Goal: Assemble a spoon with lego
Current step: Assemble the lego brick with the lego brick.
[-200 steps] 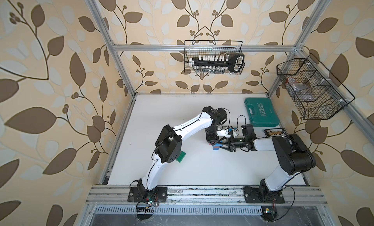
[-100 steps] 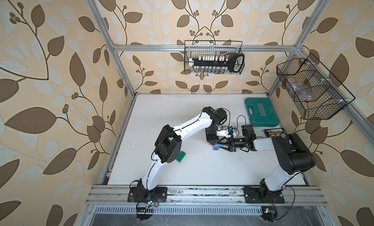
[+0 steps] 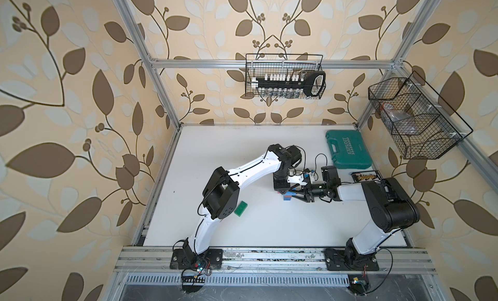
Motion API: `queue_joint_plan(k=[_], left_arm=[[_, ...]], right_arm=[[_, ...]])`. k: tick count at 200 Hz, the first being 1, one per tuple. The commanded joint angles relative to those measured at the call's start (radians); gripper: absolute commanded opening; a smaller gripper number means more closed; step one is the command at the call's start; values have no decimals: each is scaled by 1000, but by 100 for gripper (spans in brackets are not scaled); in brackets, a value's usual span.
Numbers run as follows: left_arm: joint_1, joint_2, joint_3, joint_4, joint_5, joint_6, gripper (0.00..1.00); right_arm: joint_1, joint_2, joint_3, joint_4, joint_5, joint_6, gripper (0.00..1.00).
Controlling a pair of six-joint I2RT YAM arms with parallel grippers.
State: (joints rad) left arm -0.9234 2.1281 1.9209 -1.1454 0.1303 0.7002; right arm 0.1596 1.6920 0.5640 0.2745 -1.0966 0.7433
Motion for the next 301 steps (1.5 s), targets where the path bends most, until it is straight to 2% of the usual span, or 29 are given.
queue_joint_plan(k=[1,41,87,187,301], left_arm=[[-14,-50,-5,-4,4,25,0],[-16,-51,-10,17,17,12,0],[-17,13,58,-99,16,14,0],[-17,7,45,-17,-41,-10,0],[-19,25,22,-16,22,-5,0]], right_arm=[[5,24,2,-32,20,-9,53],[5,22,2,-37,23,-12,53],[7,20,3,-41,23,-13,53],[7,21,6,-47,25,-19,53],[6,25,10,-52,24,-22,53]])
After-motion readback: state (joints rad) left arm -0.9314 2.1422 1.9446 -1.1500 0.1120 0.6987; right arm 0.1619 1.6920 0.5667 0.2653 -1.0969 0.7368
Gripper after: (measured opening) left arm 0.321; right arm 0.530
